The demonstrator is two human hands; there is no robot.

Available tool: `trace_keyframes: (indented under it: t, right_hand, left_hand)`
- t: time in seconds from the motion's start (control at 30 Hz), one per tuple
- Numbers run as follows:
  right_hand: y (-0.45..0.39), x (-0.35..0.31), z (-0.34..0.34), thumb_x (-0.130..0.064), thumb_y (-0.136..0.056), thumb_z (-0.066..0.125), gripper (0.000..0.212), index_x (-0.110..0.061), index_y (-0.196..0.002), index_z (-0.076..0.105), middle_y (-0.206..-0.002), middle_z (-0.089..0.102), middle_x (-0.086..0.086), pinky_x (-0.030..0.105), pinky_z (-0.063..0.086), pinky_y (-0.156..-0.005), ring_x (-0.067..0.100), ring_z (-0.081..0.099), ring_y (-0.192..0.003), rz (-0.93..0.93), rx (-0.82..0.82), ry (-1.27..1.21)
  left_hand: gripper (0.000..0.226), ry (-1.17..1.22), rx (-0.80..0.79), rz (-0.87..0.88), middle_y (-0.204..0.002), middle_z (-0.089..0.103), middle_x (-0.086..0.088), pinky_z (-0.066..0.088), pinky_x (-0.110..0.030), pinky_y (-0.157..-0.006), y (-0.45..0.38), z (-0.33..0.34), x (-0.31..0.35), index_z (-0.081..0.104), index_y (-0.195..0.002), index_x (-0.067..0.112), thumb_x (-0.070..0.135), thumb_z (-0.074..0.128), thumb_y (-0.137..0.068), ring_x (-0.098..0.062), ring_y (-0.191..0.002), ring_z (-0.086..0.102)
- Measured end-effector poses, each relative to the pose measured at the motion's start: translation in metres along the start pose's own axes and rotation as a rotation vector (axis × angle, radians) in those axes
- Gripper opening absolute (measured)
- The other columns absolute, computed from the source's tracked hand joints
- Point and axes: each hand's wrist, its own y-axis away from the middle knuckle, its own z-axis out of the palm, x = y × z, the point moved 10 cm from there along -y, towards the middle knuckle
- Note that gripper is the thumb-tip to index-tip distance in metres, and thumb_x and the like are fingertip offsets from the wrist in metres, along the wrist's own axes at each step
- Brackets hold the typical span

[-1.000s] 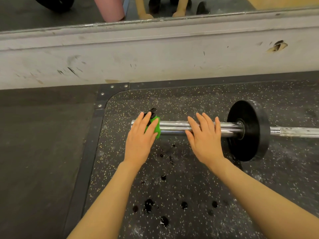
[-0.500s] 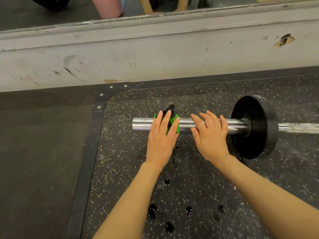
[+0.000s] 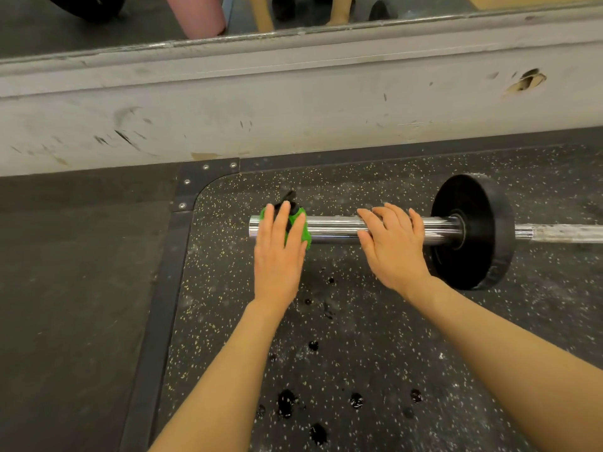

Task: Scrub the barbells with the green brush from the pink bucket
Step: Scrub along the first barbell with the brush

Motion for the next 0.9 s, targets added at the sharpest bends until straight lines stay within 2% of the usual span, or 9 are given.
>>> trace_keyframes:
  t: [0.1,0.17,0.3,0.4,0.53,0.67,0.77,0.9]
  right_hand:
    - [-0.003,0.001,0.0,-0.043,-0.095,0.021,0.053,-0.022,-0.132,0.053,-0.128,0.055,0.004,0.047,0.011,-0.112,0.025,0.041,-0.128,0.005,-0.004,-0.001]
    - [-0.004,0.002,0.001,-0.044,-0.095,0.021,0.054,-0.022,-0.133,0.053,-0.128,0.055,0.003,0.047,0.011,-0.112,0.024,0.041,-0.128,0.004,-0.006,-0.002]
    - [-0.004,0.002,-0.001,-0.044,-0.095,0.022,0.053,-0.022,-0.132,0.054,-0.126,0.056,0.002,0.047,0.014,-0.111,0.024,0.043,-0.126,-0.005,0.005,-0.01]
    - [-0.002,0.001,-0.002,-0.044,-0.095,0.023,0.052,-0.022,-0.132,0.054,-0.124,0.056,0.001,0.046,0.014,-0.111,0.023,0.044,-0.123,-0.013,0.007,-0.016]
    - [0.004,-0.001,-0.005,-0.043,-0.097,0.024,0.05,-0.022,-0.132,0.053,-0.122,0.057,0.001,0.043,0.013,-0.111,0.023,0.047,-0.12,-0.013,0.02,-0.013]
    - [0.012,-0.002,-0.004,-0.044,-0.097,0.022,0.051,-0.024,-0.134,0.051,-0.126,0.056,0.002,0.043,0.015,-0.112,0.023,0.045,-0.123,0.013,-0.012,0.012]
    - [0.019,-0.005,-0.009,-0.046,-0.098,0.02,0.057,-0.022,-0.141,0.047,-0.137,0.052,0.008,0.046,0.016,-0.114,0.027,0.042,-0.131,0.015,-0.042,-0.022]
    - [0.024,-0.005,-0.043,-0.043,-0.098,0.028,0.055,-0.016,-0.143,0.045,-0.146,0.043,0.016,0.047,0.021,-0.115,0.033,0.034,-0.138,-0.007,0.043,-0.047]
  left_hand:
    - [0.046,0.01,-0.02,0.151,-0.15,0.036,-0.014,0.022,-0.046,-0.116,-0.003,0.013,0.04,0.048,-0.138,0.012,0.02,0.053,-0.092,-0.034,-0.143,0.021]
    - [0.048,0.008,-0.025,0.182,-0.151,0.035,-0.013,0.018,-0.042,-0.117,-0.006,0.018,0.049,0.045,-0.139,0.014,0.022,0.053,-0.093,-0.034,-0.143,0.022]
    - [0.06,0.003,-0.059,0.223,-0.152,0.033,-0.01,0.028,-0.043,-0.112,-0.004,0.018,0.036,0.036,-0.141,0.02,0.017,0.065,-0.087,-0.033,-0.143,0.024]
    - [0.061,0.011,-0.039,0.18,-0.15,0.037,-0.011,0.036,-0.047,-0.106,-0.001,0.005,0.007,0.039,-0.138,0.02,0.016,0.068,-0.084,-0.034,-0.141,0.027]
    - [0.056,0.016,-0.036,0.126,-0.149,0.039,-0.012,0.032,-0.049,-0.107,0.001,-0.01,-0.02,0.047,-0.136,0.015,0.014,0.069,-0.084,-0.032,-0.14,0.027]
    - [0.044,0.09,-0.011,0.063,-0.145,0.044,-0.013,0.032,-0.048,-0.106,0.005,-0.019,-0.013,0.057,-0.129,0.008,0.006,0.067,-0.086,-0.033,-0.139,0.03]
    - [0.04,0.144,-0.016,0.027,-0.144,0.046,-0.012,0.035,-0.048,-0.107,0.006,-0.022,-0.004,0.059,-0.126,0.007,0.005,0.065,-0.087,-0.034,-0.139,0.033]
    - [0.04,0.174,-0.058,0.073,-0.143,0.046,-0.012,0.032,-0.045,-0.109,0.004,-0.019,0.018,0.058,-0.127,0.007,0.006,0.064,-0.088,-0.035,-0.138,0.034]
